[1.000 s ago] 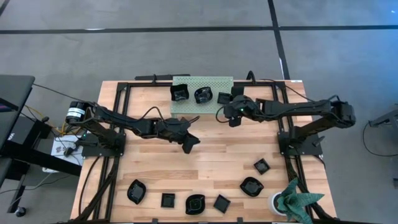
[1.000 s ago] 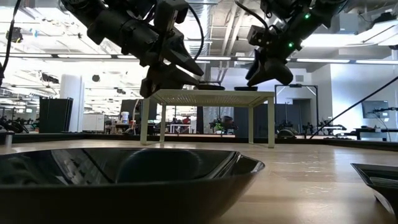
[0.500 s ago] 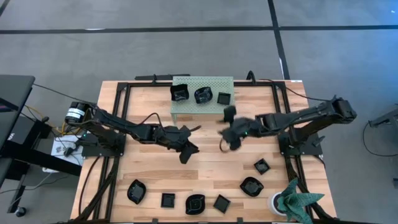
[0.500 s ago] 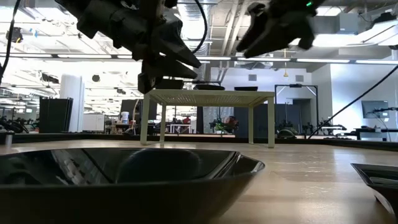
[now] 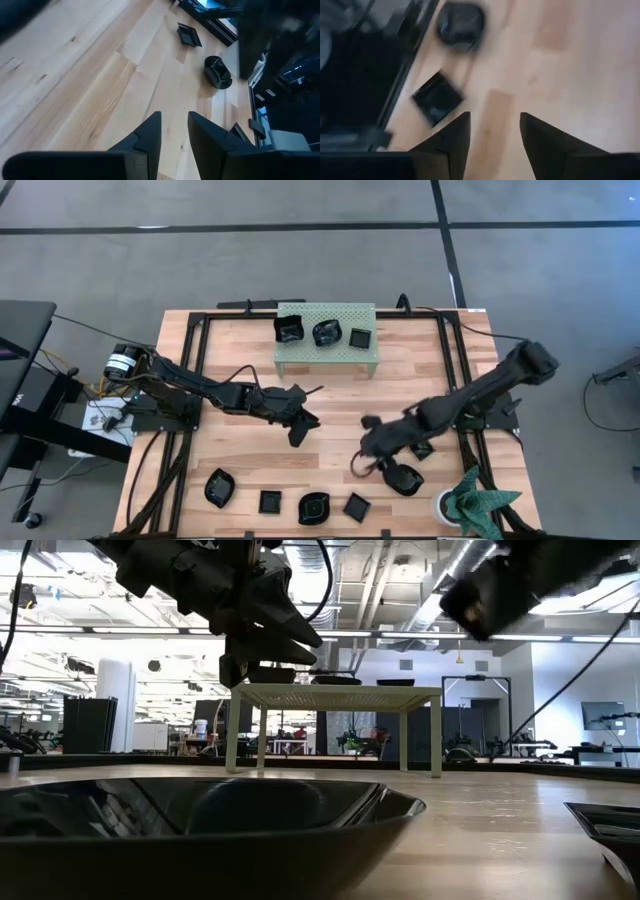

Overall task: Pick & Place Mini shaped plates
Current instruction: Stack the square plate on the square plate on the shelf

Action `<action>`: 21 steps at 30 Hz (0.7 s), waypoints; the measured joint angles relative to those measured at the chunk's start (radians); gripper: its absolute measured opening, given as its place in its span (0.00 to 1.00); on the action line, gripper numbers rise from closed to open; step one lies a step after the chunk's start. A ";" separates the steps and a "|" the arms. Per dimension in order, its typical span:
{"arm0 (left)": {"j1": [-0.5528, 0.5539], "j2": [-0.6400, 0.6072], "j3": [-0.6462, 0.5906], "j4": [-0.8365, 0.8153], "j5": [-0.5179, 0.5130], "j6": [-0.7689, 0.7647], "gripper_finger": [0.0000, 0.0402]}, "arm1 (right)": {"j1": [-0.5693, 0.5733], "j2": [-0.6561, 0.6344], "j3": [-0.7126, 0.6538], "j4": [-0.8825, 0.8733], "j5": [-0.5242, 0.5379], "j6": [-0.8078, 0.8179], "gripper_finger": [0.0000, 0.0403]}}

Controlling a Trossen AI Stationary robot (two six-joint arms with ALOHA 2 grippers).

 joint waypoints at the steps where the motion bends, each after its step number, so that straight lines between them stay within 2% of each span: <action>1: 0.000 0.000 0.000 0.001 0.000 0.000 0.24 | 0.009 0.034 0.000 0.020 -0.033 -0.001 0.41; 6: 0.000 0.000 0.000 0.002 0.000 -0.011 0.24 | 0.035 0.172 0.000 0.127 -0.153 0.062 0.38; 14: -0.001 0.000 0.000 0.004 0.000 -0.011 0.24 | 0.033 0.319 0.000 0.206 -0.186 0.240 0.34; 21: -0.018 0.000 0.000 0.006 0.000 -0.010 0.24 | 0.049 0.351 0.000 0.303 -0.232 0.397 0.32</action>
